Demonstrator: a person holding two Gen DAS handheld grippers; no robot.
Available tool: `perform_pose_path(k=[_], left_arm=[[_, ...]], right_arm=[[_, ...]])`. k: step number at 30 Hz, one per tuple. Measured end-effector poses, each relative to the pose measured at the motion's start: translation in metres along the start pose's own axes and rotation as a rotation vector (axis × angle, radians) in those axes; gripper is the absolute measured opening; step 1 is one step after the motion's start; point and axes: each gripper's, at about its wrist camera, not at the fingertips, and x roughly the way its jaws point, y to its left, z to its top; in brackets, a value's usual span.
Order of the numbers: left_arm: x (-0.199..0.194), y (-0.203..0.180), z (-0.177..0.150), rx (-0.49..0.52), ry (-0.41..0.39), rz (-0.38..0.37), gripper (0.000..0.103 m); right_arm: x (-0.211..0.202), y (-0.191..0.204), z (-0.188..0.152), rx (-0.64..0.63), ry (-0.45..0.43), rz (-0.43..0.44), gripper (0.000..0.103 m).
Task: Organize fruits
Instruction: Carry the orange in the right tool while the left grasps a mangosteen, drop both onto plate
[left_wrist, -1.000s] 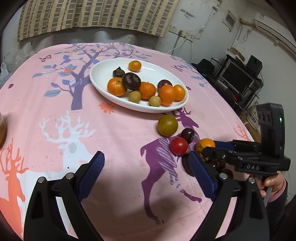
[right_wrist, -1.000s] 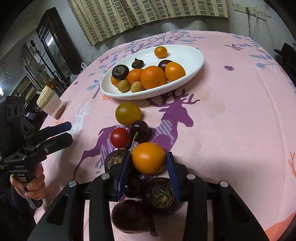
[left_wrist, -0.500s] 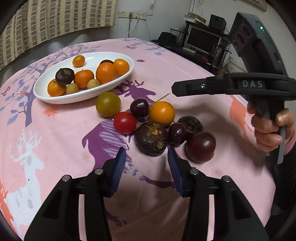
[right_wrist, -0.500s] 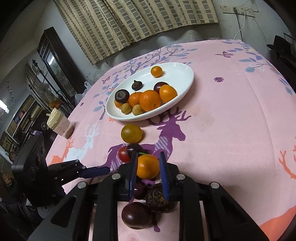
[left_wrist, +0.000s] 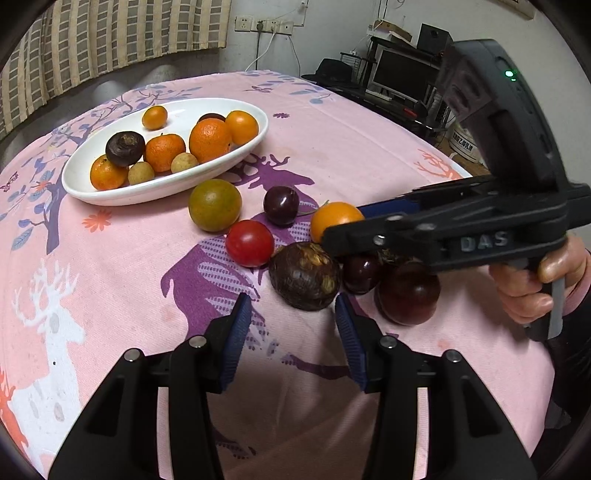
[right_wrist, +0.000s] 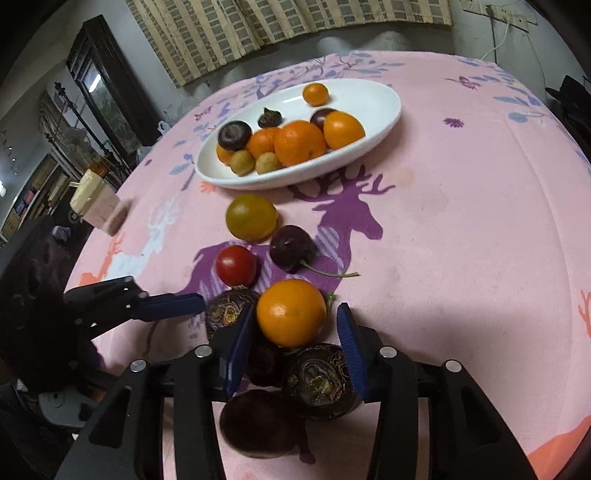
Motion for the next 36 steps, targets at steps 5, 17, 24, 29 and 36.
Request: perform_pose_path(k=[5,17,24,29,36], left_arm=[[0.000,-0.005,0.002,0.028,-0.015,0.006,0.047],[0.022,-0.007,0.020,0.072,0.019,-0.021,0.045],[0.019,-0.009,0.017,0.064,0.030,-0.032,0.044],[-0.012,0.001,0.019,0.019,-0.022,-0.105,0.044],[-0.041,0.057,0.060,-0.092,-0.144,-0.040,0.043]], right_arm=[[-0.017,-0.007,0.004,0.036,-0.068,0.011,0.038],[-0.031,-0.009,0.006,0.061,-0.098,0.042,0.038],[-0.035,-0.013,0.006,0.073,-0.110,0.041,0.038],[-0.036,-0.006,0.006,0.026,-0.132,0.030,0.038],[-0.043,0.008,0.031,0.007,-0.191,0.074,0.038]])
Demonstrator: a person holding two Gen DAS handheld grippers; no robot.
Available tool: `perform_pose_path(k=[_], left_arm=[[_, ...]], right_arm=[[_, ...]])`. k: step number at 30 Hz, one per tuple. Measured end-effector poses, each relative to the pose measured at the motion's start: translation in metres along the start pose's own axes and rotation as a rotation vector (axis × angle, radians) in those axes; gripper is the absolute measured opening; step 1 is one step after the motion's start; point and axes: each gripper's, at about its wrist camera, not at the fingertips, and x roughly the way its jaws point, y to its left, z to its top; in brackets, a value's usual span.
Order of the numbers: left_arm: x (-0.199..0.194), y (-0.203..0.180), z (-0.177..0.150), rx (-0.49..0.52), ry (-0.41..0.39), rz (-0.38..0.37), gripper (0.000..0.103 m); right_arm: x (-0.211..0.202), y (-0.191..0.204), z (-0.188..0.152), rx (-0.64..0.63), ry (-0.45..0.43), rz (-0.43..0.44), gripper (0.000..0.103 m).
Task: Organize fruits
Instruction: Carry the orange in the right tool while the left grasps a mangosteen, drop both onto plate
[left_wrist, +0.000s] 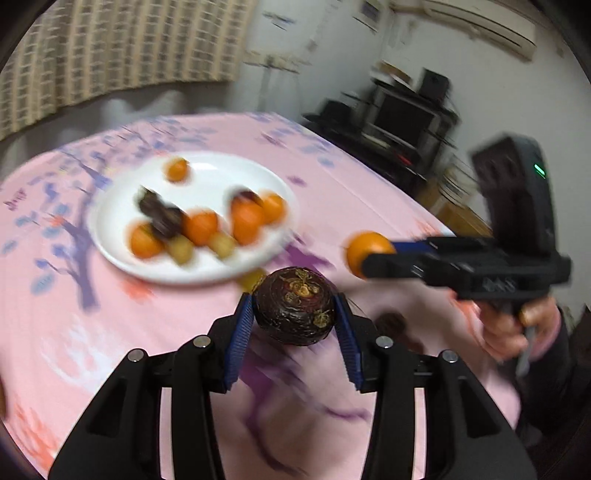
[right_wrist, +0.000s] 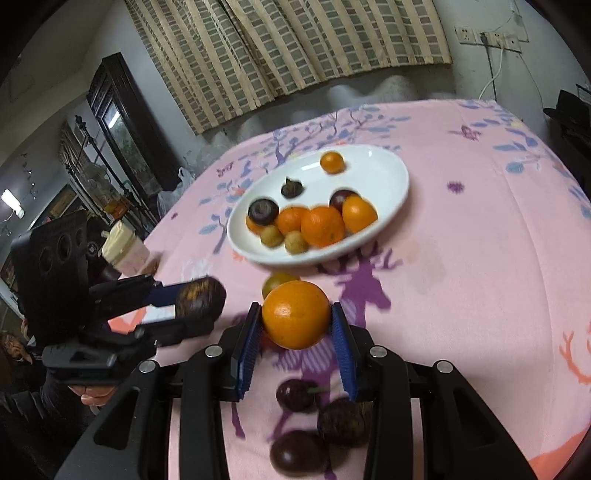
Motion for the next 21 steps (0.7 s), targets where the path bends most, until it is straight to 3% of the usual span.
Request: perform_pose_path(k=[5,12,14,16,19,21], left_arm=[[0.028,0.037,0.050,-0.077,-0.063,0.133,0.043],[0.069,0.079,0.086,-0.136,-0.030,0.243,0.043],[0.073,0.085,0.089,-0.158,-0.011,0.258,0.051],[0.067,0.087,0.089,-0.168,-0.041,0.273,0.075],[0.052,0.083,0.083,-0.163,-0.082,0.302,0.082],[0.044,0.081,0.078,-0.172,-0.076,0.292,0.083]], right_arm=[[0.033,0.004,0.052,-0.018,-0.051,-0.114,0.038],[0.095,-0.010,0.100,0.003,-0.011,-0.192,0.038],[0.101,-0.009,0.103,0.008,-0.010,-0.201,0.038],[0.102,-0.007,0.103,0.004,-0.005,-0.199,0.038],[0.091,0.000,0.095,-0.006,-0.026,-0.173,0.049],[0.082,0.005,0.091,-0.019,-0.038,-0.174,0.050]])
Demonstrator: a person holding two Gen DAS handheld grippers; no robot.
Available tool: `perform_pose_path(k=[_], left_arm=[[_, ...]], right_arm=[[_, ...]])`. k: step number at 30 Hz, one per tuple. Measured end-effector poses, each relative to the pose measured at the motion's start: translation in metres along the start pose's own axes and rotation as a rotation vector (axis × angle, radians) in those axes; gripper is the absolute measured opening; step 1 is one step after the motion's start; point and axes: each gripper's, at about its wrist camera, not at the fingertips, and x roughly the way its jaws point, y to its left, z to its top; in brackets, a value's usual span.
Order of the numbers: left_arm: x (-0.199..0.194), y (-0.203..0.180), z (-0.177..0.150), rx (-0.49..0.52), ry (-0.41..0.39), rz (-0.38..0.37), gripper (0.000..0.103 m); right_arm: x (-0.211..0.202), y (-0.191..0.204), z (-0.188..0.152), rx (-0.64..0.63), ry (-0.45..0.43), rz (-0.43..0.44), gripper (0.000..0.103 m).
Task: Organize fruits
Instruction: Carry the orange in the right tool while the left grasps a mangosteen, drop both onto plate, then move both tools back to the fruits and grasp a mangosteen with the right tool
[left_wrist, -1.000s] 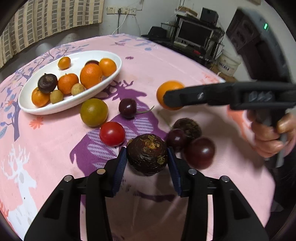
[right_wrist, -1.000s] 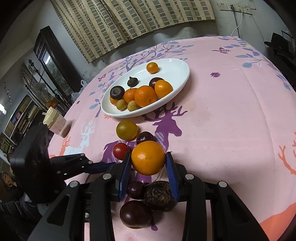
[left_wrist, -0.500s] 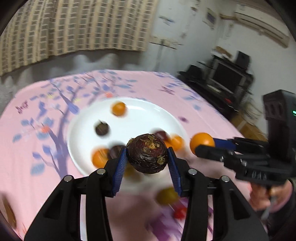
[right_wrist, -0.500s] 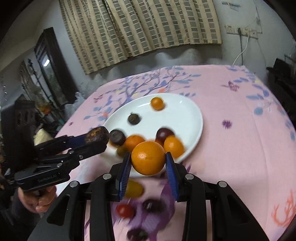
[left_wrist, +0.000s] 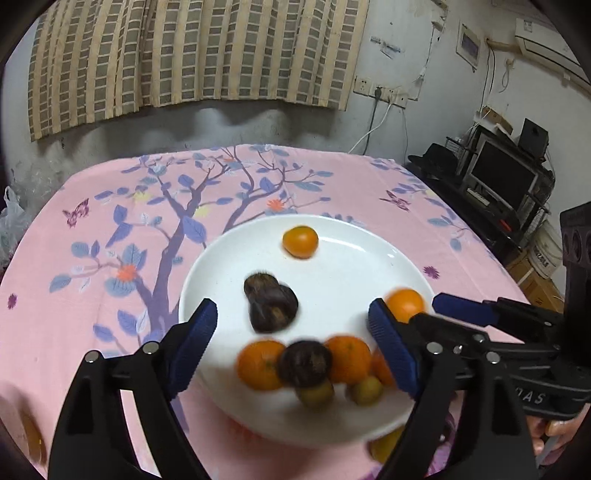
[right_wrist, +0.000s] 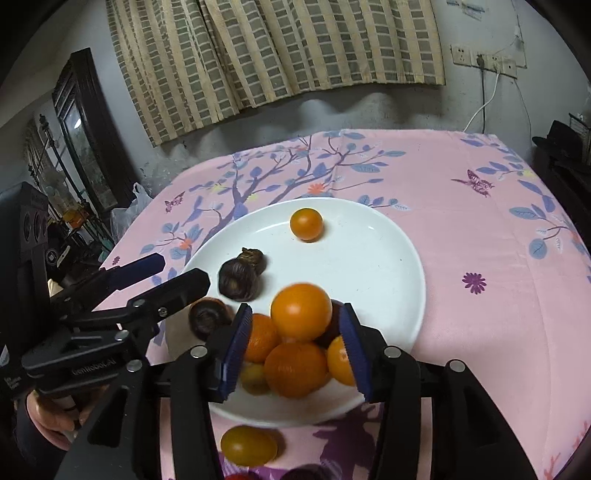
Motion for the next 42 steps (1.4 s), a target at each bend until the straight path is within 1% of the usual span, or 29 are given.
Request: perform_pose_path(k=[2,4,6,8,11,13,15,17,18,21,24,28,33,35,37,39,41,42], left_arm=[[-0.013,-0.002,-0.008,-0.002,-0.002,0.000,0.086],[-0.028,-0.006,-0.019,-0.002,-0.008,0.009,0.091],[-0.042,-0.009,-0.031,-0.007,-0.005,0.007,0.092],[-0.057,-0.011,-0.046,-0.013,0.004,0.007,0.093],[-0.074,-0.010,-0.074,-0.042,0.000,0.022,0.097],[-0.078,-0.009,-0.097,-0.070,0.012,0.047,0.098],[-0.076,-0.007,-0.116,-0.086,0.034,0.088,0.098],[-0.070,-0.004,-0.130,-0.094,0.084,0.109,0.098],[-0.069,-0.003,-0.132,-0.099,0.102,0.103,0.098],[-0.069,0.002,-0.133,-0.116,0.101,0.106,0.098],[-0.069,0.005,-0.135,-0.128,0.103,0.106,0.098],[-0.068,0.007,-0.135,-0.146,0.114,0.090,0.098],[-0.067,0.003,-0.136,-0.135,0.119,0.079,0.098],[-0.066,0.000,-0.136,-0.128,0.125,0.072,0.098],[-0.066,-0.003,-0.137,-0.117,0.124,0.070,0.098],[-0.068,-0.005,-0.136,-0.109,0.117,0.070,0.098],[-0.069,-0.005,-0.135,-0.106,0.110,0.070,0.098],[-0.070,-0.006,-0.135,-0.106,0.108,0.069,0.098]], right_arm=[[-0.012,0.003,-0.006,-0.012,-0.011,0.007,0.050],[-0.025,0.005,-0.014,-0.024,-0.019,0.008,0.055],[-0.038,0.004,-0.023,-0.037,-0.028,0.001,0.058],[-0.052,-0.001,-0.037,-0.050,-0.039,-0.023,0.060],[-0.067,-0.015,-0.062,-0.038,-0.030,-0.044,0.062],[-0.073,-0.027,-0.080,-0.004,-0.009,-0.042,0.063],[-0.076,-0.036,-0.095,0.020,0.008,-0.032,0.064],[-0.074,-0.038,-0.108,0.024,0.040,-0.043,0.064],[-0.073,-0.039,-0.112,0.024,0.063,-0.048,0.064],[-0.076,-0.035,-0.120,0.016,0.102,-0.019,0.064],[-0.086,-0.034,-0.126,0.015,0.090,-0.020,0.064],[-0.097,-0.042,-0.141,0.032,0.088,-0.010,0.063],[-0.104,-0.058,-0.156,0.086,0.094,-0.022,0.061],[-0.101,-0.062,-0.160,0.098,0.115,-0.037,0.061],[-0.096,-0.058,-0.162,0.080,0.139,-0.030,0.061],[-0.095,-0.046,-0.164,0.031,0.146,0.004,0.060],[-0.098,-0.037,-0.164,-0.003,0.129,0.018,0.060],[-0.098,-0.034,-0.164,-0.012,0.127,0.042,0.060]])
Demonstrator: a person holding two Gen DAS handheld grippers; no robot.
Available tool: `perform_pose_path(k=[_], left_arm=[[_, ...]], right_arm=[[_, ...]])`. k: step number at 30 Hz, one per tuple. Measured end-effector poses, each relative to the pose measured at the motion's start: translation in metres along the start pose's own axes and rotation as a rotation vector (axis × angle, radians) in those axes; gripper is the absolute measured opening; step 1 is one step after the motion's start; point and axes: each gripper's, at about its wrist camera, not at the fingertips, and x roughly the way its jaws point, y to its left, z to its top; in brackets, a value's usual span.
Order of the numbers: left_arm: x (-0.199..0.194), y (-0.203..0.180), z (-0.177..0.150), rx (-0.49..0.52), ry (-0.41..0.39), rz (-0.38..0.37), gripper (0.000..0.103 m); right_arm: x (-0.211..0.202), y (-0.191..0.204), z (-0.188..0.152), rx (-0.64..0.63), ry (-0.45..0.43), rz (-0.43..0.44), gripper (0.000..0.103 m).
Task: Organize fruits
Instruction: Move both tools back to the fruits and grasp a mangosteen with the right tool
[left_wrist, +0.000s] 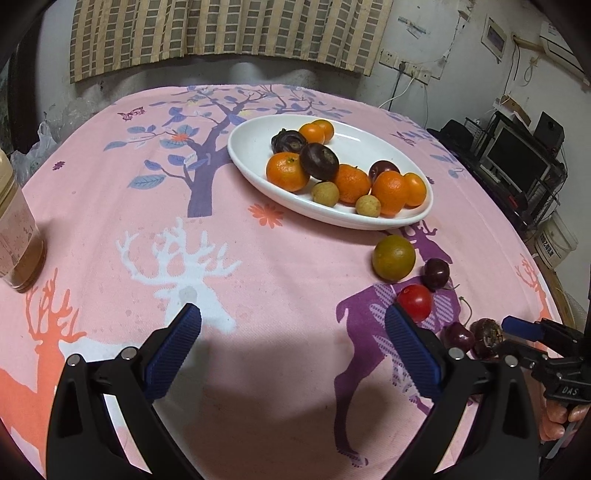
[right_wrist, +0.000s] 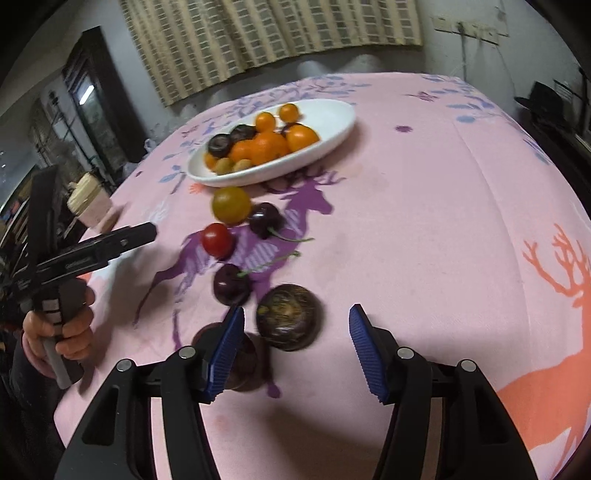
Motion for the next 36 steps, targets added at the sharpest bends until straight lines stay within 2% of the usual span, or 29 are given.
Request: perform_pose_path(k=[5,8,10,11,17,24,25,28,29,31,32,36], left_arm=[[-0.001,-0.001,0.000,-0.001,0.001,-0.011,0.098],[-0.003,-0.002,0.000,-0.003,0.001,-0.018,0.098],[-0.004,-0.002,0.000,-0.004,-0.003,-0.022,0.098],[-0.005,-0.002,0.000,-0.005,-0.004,-0.023,0.098],[-0.009,0.001,0.001,-0.013,-0.012,-0.027,0.098],[-0.011,0.006,0.002,-0.051,0.006,-0.076,0.098],[-0.012,0.005,0.002,-0.048,0.002,-0.077,0.098],[-0.016,0.002,0.002,-0.030,-0.020,-0.068,0.098],[-0.017,0.001,0.003,-0.027,-0.025,-0.065,0.098],[-0.017,0.001,0.003,-0.028,-0.024,-0.069,0.098],[-0.017,0.002,0.003,-0.030,-0.021,-0.073,0.098],[-0.017,0.003,0.004,-0.035,-0.021,-0.077,0.098]], right_arm=[[0.009,-0.002,0.005,0.046,0.028,0.083,0.061],[0.017,-0.017,0.008,0.142,0.060,0.140,0.056],[0.016,-0.020,0.007,0.152,0.056,0.122,0.043],[0.016,-0.018,0.007,0.145,0.055,0.104,0.041],[0.001,-0.005,0.001,-0.001,0.045,-0.029,0.043],[-0.004,-0.013,-0.009,0.010,0.057,-0.038,0.043],[-0.006,-0.007,-0.007,0.002,0.051,-0.004,0.042],[-0.023,0.002,0.000,0.003,-0.008,0.237,0.042],[-0.028,0.003,0.002,-0.002,-0.039,0.220,0.042],[-0.027,0.001,0.006,-0.008,-0.059,0.075,0.043],[-0.022,-0.003,0.006,0.001,-0.047,0.038,0.043],[0.003,0.000,0.000,-0.029,0.049,-0.001,0.044]])
